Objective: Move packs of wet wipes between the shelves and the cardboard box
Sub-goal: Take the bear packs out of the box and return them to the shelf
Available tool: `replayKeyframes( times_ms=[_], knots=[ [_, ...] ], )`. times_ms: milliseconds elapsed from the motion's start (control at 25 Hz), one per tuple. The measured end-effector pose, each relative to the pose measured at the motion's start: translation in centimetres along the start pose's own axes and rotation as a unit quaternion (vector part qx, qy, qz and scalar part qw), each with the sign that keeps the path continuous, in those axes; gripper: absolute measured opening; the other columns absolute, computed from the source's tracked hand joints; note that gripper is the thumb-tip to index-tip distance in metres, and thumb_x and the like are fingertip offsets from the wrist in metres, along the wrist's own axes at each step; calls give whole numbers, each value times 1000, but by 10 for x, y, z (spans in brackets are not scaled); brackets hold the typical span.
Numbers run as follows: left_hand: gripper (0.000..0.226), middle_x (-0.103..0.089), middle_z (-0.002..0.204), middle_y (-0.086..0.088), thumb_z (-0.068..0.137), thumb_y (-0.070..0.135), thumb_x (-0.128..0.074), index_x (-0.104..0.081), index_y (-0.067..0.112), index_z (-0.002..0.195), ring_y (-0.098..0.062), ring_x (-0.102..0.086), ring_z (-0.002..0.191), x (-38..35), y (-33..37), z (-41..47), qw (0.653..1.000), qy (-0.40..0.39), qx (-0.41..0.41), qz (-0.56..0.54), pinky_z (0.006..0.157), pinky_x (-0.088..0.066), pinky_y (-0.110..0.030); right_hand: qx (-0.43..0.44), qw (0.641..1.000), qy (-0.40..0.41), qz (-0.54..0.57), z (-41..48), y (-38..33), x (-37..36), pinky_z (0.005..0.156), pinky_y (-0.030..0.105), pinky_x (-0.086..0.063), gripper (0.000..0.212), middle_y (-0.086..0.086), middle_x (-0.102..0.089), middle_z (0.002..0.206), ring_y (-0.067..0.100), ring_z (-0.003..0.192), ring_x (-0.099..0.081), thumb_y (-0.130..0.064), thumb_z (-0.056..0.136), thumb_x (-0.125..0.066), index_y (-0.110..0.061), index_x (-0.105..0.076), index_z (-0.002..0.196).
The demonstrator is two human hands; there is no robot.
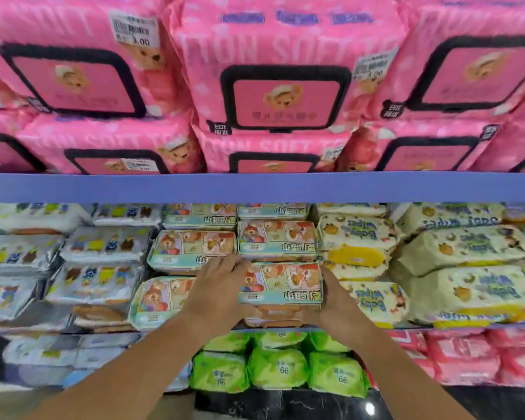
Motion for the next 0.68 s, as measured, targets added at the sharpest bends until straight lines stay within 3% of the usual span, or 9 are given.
replayKeyframes(
  times_ms=[120, 240, 280, 360, 480, 600, 680],
  knots=[
    [83, -37, 154, 9, 86, 47, -74, -33, 28, 157, -20, -42, 140, 8, 6, -11, 981, -4, 46, -189, 111, -36, -30, -48, 995, 49, 68, -14, -17, -4, 110, 46, -42, 74, -20, -44, 141, 20, 135, -45, -27, 91, -74, -37, -31, 150],
    [66, -41, 157, 6, 92, 40, -70, -41, 36, 152, -38, -54, 132, 19, 12, -30, 926, 3, 101, -364, 102, -48, -43, -48, 989, 105, 89, -34, -28, -11, 117, 51, -33, 73, -6, -29, 162, 23, 147, -33, -46, 94, -64, -32, -28, 156],
    [66, -42, 158, 6, 93, 42, -69, -41, 36, 152, -35, -51, 136, 24, 13, -40, 909, 4, 109, -403, 105, -46, -43, -41, 989, 115, 86, -46, -34, -17, 117, 50, -32, 72, -5, -28, 163, 22, 147, -32, -50, 94, -62, -33, -30, 156],
    [62, -43, 156, 10, 96, 46, -64, -42, 31, 152, -17, -47, 140, 33, 13, -62, 874, 11, 116, -472, 107, -40, -30, -29, 988, 130, 77, -69, -40, -29, 116, 47, -33, 70, -7, -29, 163, 21, 147, -32, -57, 93, -58, -35, -33, 154],
    [50, -50, 138, 17, 101, 47, -54, -49, 28, 147, 1, -52, 117, 43, 1, -105, 834, -4, 127, -537, 94, -38, -20, -15, 985, 155, 77, -104, -45, -57, 113, 41, -30, 64, -12, -31, 159, 15, 146, -32, -53, 96, -56, -34, -35, 154],
    [42, -50, 135, 17, 102, 47, -51, -55, 29, 140, -7, -47, 130, 32, -38, -151, 810, -26, 147, -567, 107, -37, -30, -7, 980, 178, 93, -137, -43, -103, 104, 32, -31, 52, -13, -42, 148, 7, 130, -39, -40, 100, -54, -31, -41, 150],
    [31, -55, 141, 9, 102, 45, -52, -58, 32, 129, -14, -51, 133, 16, -75, -181, 801, -34, 171, -573, 116, -37, -39, -10, 976, 190, 108, -155, -32, -145, 102, 29, -31, 50, -9, -46, 148, 8, 130, -42, -32, 102, -53, -28, -42, 150]
  ],
)
Point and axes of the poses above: each hand's wrist, its own z-axis towards the middle knuckle, its own x-axis out of the back of the hand, y = z × x, the point moved 2 cm from there along z, towards the middle knuckle
